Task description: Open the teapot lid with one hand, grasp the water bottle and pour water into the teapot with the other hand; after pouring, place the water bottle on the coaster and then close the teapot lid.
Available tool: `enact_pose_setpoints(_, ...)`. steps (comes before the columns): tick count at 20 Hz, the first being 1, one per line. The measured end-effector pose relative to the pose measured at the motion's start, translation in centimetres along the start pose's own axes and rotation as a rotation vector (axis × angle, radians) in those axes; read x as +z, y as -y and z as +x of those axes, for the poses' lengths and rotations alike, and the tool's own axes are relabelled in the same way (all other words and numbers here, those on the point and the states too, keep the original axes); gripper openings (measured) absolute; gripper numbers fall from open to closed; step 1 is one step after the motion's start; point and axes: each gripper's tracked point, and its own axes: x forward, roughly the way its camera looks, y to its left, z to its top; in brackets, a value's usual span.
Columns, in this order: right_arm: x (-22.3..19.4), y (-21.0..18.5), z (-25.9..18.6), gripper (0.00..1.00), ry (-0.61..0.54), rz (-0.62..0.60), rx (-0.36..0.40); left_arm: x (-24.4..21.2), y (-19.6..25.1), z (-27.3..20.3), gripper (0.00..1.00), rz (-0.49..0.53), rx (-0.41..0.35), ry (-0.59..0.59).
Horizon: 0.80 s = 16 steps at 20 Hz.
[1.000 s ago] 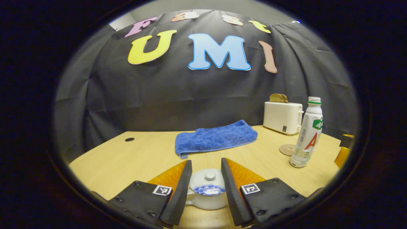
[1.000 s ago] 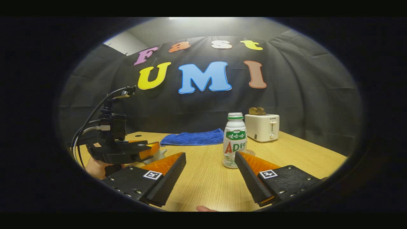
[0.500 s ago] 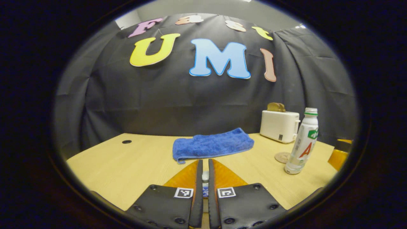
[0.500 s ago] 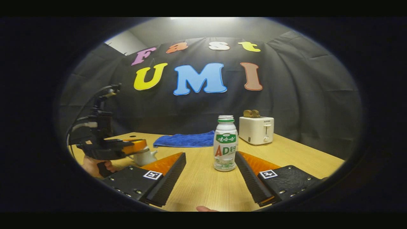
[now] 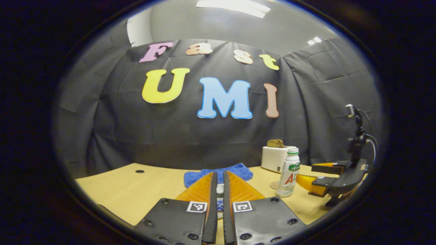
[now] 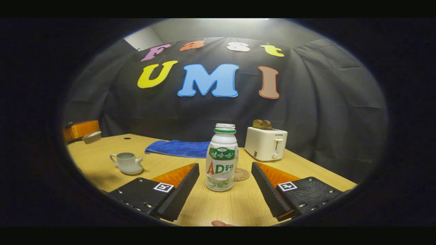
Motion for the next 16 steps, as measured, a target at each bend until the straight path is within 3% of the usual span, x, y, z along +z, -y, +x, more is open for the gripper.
enact_pose_setpoints(4,-1.9,0.2,2.7,0.95,-0.054,-0.04,0.0,1.6,-0.4,-0.8,0.13,0.015,-0.004,0.02)
enact_pose_setpoints(5,-2.4,0.1,3.3,0.95,-0.07,-0.037,0.008,1.4,-0.6,-1.0,0.17,0.016,-0.001,0.021)
enact_pose_setpoints(12,-3.0,0.4,6.1,0.95,-0.119,0.026,0.009,0.9,0.0,-1.0,0.17,-0.001,-0.016,0.001)
enact_pose_setpoints(13,-2.8,0.5,6.5,0.95,-0.118,0.034,0.0,1.0,0.3,-1.0,0.13,0.001,-0.021,0.003)
enact_pose_setpoints(16,-2.9,0.4,7.3,0.95,-0.129,0.026,-0.019,1.5,0.9,-1.3,0.17,0.009,-0.032,0.013)
